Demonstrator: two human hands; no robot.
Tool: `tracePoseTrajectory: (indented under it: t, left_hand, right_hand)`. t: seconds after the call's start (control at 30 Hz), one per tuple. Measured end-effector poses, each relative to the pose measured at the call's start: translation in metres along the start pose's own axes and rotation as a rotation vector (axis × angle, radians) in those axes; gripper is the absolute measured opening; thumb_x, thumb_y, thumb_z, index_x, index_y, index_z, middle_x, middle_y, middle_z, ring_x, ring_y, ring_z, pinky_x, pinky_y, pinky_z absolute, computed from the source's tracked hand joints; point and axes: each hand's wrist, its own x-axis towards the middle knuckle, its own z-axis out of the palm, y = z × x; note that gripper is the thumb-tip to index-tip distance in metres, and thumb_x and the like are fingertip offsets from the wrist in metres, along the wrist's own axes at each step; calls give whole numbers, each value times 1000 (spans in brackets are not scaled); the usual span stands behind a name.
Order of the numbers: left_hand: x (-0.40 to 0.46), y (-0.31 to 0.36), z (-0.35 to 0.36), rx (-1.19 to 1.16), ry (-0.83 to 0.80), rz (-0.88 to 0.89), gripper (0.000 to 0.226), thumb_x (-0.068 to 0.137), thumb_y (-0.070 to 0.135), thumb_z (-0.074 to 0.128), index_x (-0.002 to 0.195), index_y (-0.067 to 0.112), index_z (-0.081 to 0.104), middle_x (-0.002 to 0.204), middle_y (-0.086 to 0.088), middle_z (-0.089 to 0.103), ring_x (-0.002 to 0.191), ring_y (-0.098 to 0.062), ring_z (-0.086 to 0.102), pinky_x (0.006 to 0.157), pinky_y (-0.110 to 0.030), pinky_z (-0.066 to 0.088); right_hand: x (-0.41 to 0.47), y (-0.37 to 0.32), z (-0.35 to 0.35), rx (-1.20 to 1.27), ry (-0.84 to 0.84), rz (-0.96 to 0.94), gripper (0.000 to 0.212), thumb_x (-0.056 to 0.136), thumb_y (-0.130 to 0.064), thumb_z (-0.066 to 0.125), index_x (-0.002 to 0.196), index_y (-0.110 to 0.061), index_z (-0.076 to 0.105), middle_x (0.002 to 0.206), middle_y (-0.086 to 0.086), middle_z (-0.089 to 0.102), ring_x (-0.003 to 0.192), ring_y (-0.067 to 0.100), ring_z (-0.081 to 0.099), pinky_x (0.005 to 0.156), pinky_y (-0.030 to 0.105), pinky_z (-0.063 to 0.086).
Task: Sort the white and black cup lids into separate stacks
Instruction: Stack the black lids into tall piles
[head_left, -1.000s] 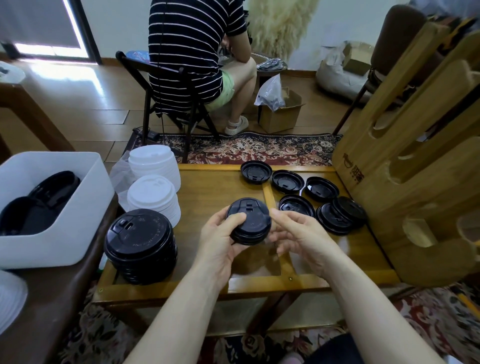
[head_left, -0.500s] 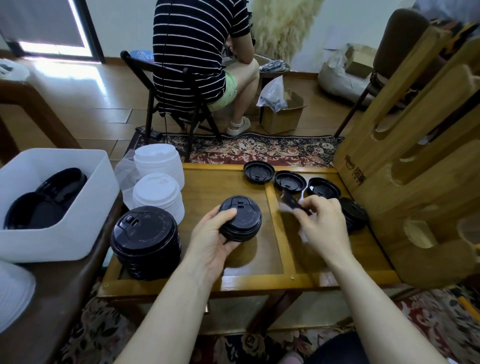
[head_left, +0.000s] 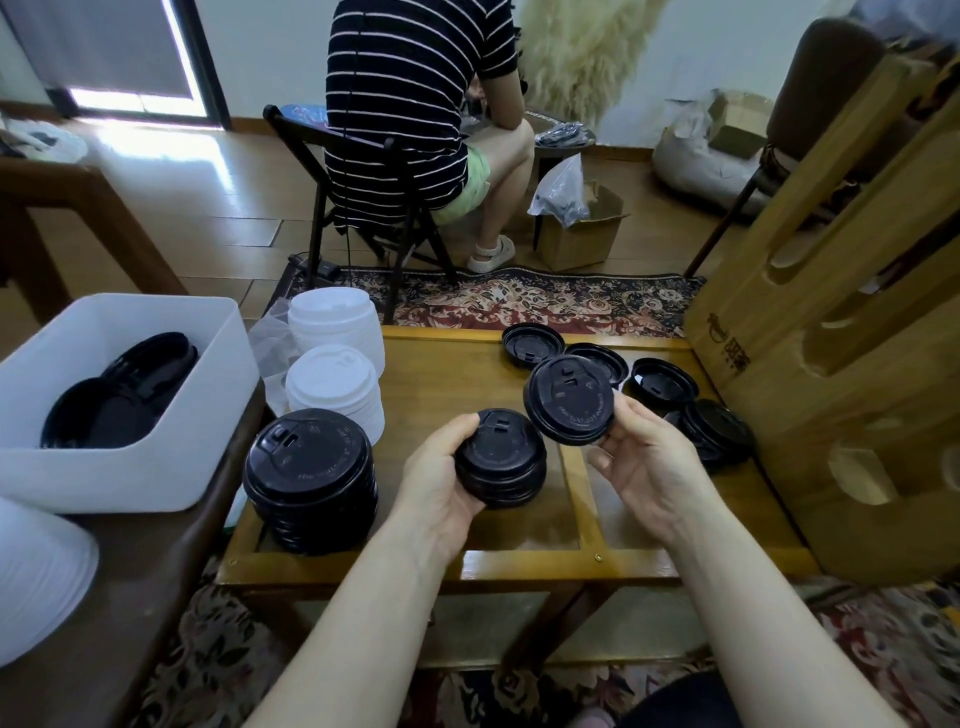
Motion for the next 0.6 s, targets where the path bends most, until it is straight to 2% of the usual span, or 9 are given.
tracePoseTrajectory:
  t: [0.17, 0.23, 0.3, 0.37, 0.43, 0.53, 0.6]
  left_hand:
    - [-1, -2, 2, 17, -31, -5, 33, 96, 20, 59, 126, 5, 63, 114, -15, 73, 104, -31, 70, 82, -44, 58]
    - [1, -3, 2, 0, -43, 10, 35, 97, 19, 59, 130, 11, 60, 116, -12, 72, 107, -30, 69, 91, -49, 56]
    - [0, -2, 3, 2, -46, 27, 27, 98, 16, 57, 124, 15, 61, 111, -9, 73, 105, -29, 68, 96, -51, 53]
    - [-3, -3, 5, -3, -52, 38, 24, 99, 13, 54, 122, 14, 63, 107, -10, 73, 105, -29, 68, 96, -51, 52]
    - [-4, -4, 5, -14, -49, 46, 26, 100, 13, 53, 124, 11, 63, 110, -13, 72, 107, -30, 67, 95, -50, 53]
    - [-2, -5, 5, -27, -36, 52, 31, 102, 16, 52, 130, 6, 60, 118, -17, 71, 111, -33, 67, 98, -52, 52]
    - [-3, -4, 6, -39, -39, 42, 32, 103, 22, 51, 128, 5, 61, 116, -17, 72, 110, -33, 68, 97, -51, 53]
  right_hand:
    - [-4, 7, 8, -160, -52, 86, 20, 97, -16, 51, 104, -6, 66, 73, 2, 62, 58, 10, 49, 43, 18, 34]
    - [-4, 10, 10, -177, -27, 97, 20, 97, -15, 53, 106, -3, 67, 67, 3, 60, 55, 12, 47, 39, 18, 37]
    - [-3, 12, 11, -184, -14, 94, 21, 97, -17, 54, 104, -2, 68, 67, 4, 60, 57, 13, 48, 40, 20, 38]
    - [-3, 11, 11, -179, -26, 88, 22, 96, -22, 55, 100, -6, 69, 75, 6, 63, 63, 14, 52, 47, 22, 38]
    - [-4, 9, 11, -168, -66, 85, 24, 93, -25, 59, 105, -6, 69, 87, 6, 69, 69, 13, 56, 55, 25, 39]
    - [-7, 9, 11, -295, -84, 23, 32, 88, -12, 65, 120, -8, 66, 109, 9, 72, 83, 17, 62, 58, 23, 46]
    - [-9, 9, 12, -413, -55, -49, 33, 87, -5, 65, 120, -12, 67, 112, 8, 71, 82, 11, 63, 58, 18, 46]
